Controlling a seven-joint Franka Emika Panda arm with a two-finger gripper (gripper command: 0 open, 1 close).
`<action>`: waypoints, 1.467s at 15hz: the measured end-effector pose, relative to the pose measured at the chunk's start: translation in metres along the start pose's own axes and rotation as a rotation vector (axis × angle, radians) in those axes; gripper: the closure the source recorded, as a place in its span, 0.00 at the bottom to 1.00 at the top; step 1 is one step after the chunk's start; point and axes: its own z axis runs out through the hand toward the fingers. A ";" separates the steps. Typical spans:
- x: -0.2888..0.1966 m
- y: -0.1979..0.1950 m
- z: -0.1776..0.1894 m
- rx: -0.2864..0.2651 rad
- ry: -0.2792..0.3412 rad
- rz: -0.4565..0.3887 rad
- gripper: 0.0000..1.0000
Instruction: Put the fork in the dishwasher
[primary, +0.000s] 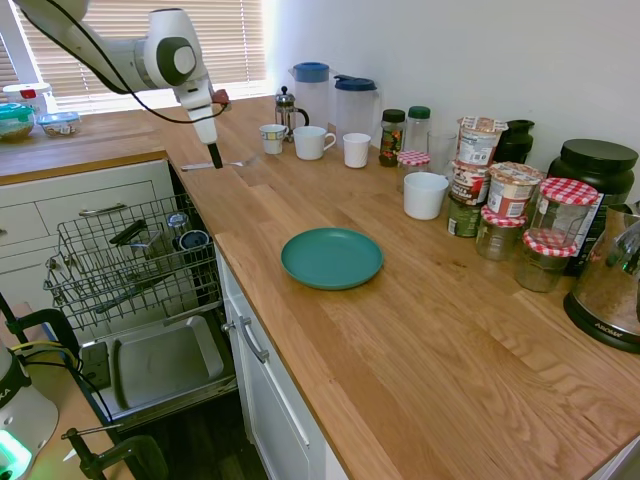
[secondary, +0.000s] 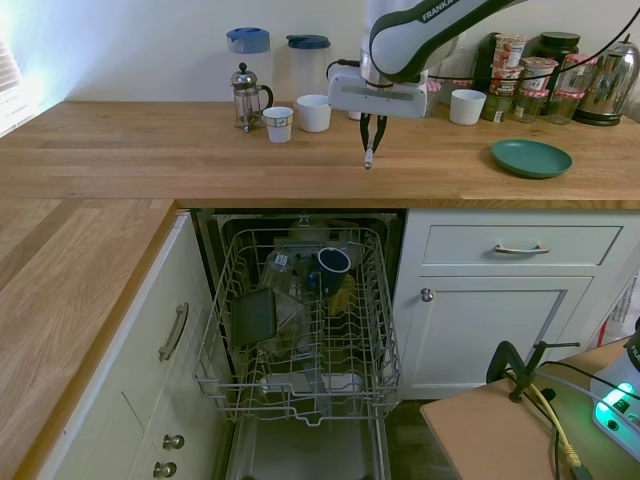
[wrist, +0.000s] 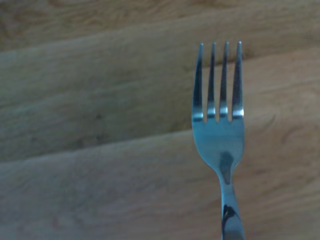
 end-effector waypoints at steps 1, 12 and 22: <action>-0.015 0.008 -0.005 -0.001 -0.001 -0.004 1.00; -0.113 0.070 0.008 -0.018 0.018 -0.005 1.00; -0.230 0.188 0.067 -0.099 0.061 -0.090 1.00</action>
